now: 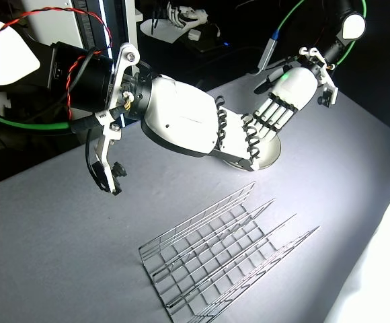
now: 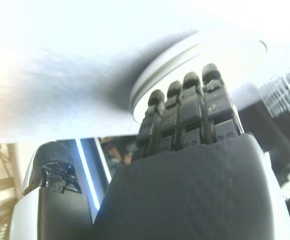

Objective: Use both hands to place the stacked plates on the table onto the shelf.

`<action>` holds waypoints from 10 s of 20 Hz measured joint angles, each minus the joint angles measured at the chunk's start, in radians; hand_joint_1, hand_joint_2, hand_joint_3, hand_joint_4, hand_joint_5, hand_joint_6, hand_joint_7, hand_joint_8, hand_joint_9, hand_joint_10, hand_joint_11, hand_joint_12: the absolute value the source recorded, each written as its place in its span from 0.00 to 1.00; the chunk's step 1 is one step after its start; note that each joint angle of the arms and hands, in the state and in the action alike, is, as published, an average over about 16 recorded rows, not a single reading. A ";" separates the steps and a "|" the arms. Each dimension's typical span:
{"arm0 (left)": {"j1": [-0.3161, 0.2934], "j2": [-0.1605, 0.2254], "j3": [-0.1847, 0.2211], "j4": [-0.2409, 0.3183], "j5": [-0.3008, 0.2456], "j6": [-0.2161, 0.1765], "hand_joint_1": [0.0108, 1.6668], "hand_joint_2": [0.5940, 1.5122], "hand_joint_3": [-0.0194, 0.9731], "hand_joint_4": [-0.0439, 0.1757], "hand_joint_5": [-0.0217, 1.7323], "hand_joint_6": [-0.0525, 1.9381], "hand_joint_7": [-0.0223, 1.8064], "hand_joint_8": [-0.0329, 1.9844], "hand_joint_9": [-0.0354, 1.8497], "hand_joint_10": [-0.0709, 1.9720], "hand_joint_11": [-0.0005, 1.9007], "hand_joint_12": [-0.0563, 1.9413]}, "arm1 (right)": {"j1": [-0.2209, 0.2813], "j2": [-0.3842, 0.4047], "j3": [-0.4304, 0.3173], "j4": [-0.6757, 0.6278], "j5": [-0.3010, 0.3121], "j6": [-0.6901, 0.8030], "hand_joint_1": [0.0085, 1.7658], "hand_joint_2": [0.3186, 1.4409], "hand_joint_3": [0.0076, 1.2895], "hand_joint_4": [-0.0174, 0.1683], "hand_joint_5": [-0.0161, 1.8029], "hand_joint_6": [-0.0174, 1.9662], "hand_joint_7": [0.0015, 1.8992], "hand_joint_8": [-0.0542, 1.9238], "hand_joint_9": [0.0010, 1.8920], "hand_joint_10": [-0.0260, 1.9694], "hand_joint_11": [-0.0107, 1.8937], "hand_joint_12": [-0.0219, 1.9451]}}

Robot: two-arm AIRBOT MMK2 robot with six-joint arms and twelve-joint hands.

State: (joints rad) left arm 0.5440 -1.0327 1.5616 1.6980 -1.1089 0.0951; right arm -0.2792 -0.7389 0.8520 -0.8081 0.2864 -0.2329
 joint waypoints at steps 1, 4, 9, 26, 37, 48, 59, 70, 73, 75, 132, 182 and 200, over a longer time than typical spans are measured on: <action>0.003 -0.002 0.005 0.000 0.000 0.001 0.00 0.56 0.02 0.22 0.02 0.03 0.02 0.02 0.03 0.04 0.01 0.04 | -0.001 0.000 0.000 0.000 0.001 0.000 0.03 0.85 0.01 0.09 0.04 0.02 0.04 0.03 0.03 0.02 0.02 0.24; 0.010 -0.009 0.021 -0.001 -0.002 0.004 0.00 0.56 0.02 0.21 0.02 0.03 0.02 0.02 0.03 0.04 0.01 0.03 | -0.003 0.000 0.000 -0.001 0.003 0.000 0.03 0.85 0.01 0.09 0.05 0.02 0.04 0.03 0.03 0.02 0.02 0.28; 0.024 -0.023 0.051 -0.008 -0.007 0.009 0.00 0.56 0.02 0.20 0.01 0.03 0.02 0.02 0.03 0.04 0.01 0.03 | -0.013 0.000 0.000 -0.003 0.019 0.000 0.03 0.85 0.01 0.09 0.05 0.02 0.05 0.03 0.04 0.02 0.02 0.31; 0.090 -0.042 0.019 -0.060 0.015 0.047 0.00 0.56 0.02 0.16 0.01 0.01 0.01 0.01 0.02 0.04 0.01 0.03 | -0.107 -0.014 0.031 -0.043 0.256 0.000 0.28 0.73 0.01 0.09 0.03 0.02 0.02 0.03 0.02 0.02 0.02 0.22; 0.095 -0.061 -0.082 -0.105 0.079 0.064 0.00 0.56 0.02 0.16 0.00 0.01 0.01 0.01 0.01 0.03 0.01 0.04 | -0.176 -0.072 0.115 -0.118 0.440 0.000 0.63 0.57 0.01 0.09 0.02 0.02 0.01 0.03 0.01 0.02 0.01 0.39; 0.076 -0.087 -0.113 -0.128 0.120 0.058 0.00 0.56 0.02 0.16 0.00 0.01 0.01 0.00 0.01 0.03 0.01 0.04 | -0.235 -0.170 0.163 -0.150 0.458 0.001 0.79 0.57 0.01 0.08 0.02 0.02 0.01 0.03 0.01 0.02 0.01 0.34; 0.072 -0.095 -0.116 -0.145 0.131 0.051 0.00 0.55 0.02 0.16 0.00 0.01 0.01 0.00 0.01 0.03 0.01 0.04 | -0.264 -0.283 0.248 -0.155 0.432 0.006 0.79 0.57 0.00 0.07 0.02 0.02 0.01 0.03 0.01 0.02 0.01 0.08; 0.081 -0.099 -0.098 -0.173 0.122 0.038 0.00 0.55 0.02 0.16 0.00 0.01 0.01 0.00 0.01 0.03 0.01 0.04 | -0.276 -0.374 0.318 -0.154 0.405 0.011 0.80 0.57 0.01 0.07 0.02 0.02 0.01 0.03 0.01 0.02 0.01 0.01; 0.083 -0.099 -0.096 -0.175 0.121 0.036 0.00 0.55 0.02 0.16 0.00 0.01 0.01 0.00 0.01 0.03 0.01 0.04 | -0.275 -0.397 0.338 -0.154 0.399 0.013 0.81 0.58 0.01 0.07 0.02 0.02 0.01 0.03 0.01 0.02 0.01 0.02; 0.083 -0.099 -0.095 -0.176 0.121 0.036 0.00 0.55 0.02 0.16 0.00 0.01 0.01 0.00 0.01 0.03 0.01 0.04 | -0.271 -0.413 0.354 -0.154 0.394 0.015 0.81 0.58 0.01 0.07 0.02 0.02 0.01 0.03 0.01 0.02 0.01 0.04; -0.094 0.232 -0.079 -0.168 0.188 -0.179 0.00 0.54 0.02 0.20 0.02 0.03 0.02 0.02 0.03 0.04 0.01 0.04 | 0.010 -0.402 0.273 -0.048 0.317 0.035 0.78 0.61 0.00 0.07 0.46 0.67 0.50 0.46 0.52 0.58 0.46 0.73; -0.117 0.212 -0.008 -0.202 0.136 -0.066 0.00 0.54 0.02 0.20 0.02 0.03 0.02 0.02 0.03 0.04 0.01 0.04 | 0.331 -0.320 0.376 0.749 -0.294 0.032 0.82 0.61 0.00 0.05 0.48 0.59 0.53 0.40 0.53 0.53 0.47 0.75; -0.104 0.212 -0.014 -0.202 0.146 -0.053 0.00 0.53 0.02 0.20 0.02 0.03 0.02 0.02 0.03 0.04 0.01 0.04 | 0.181 -0.200 0.359 0.668 -0.268 0.032 0.80 0.62 0.00 0.06 0.48 0.55 0.54 0.42 0.54 0.56 0.51 0.77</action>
State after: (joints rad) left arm 0.4403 -0.8211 1.5474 1.4964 -0.9625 0.0421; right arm -0.0984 -0.9385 1.2107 -0.1399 0.0181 -0.2011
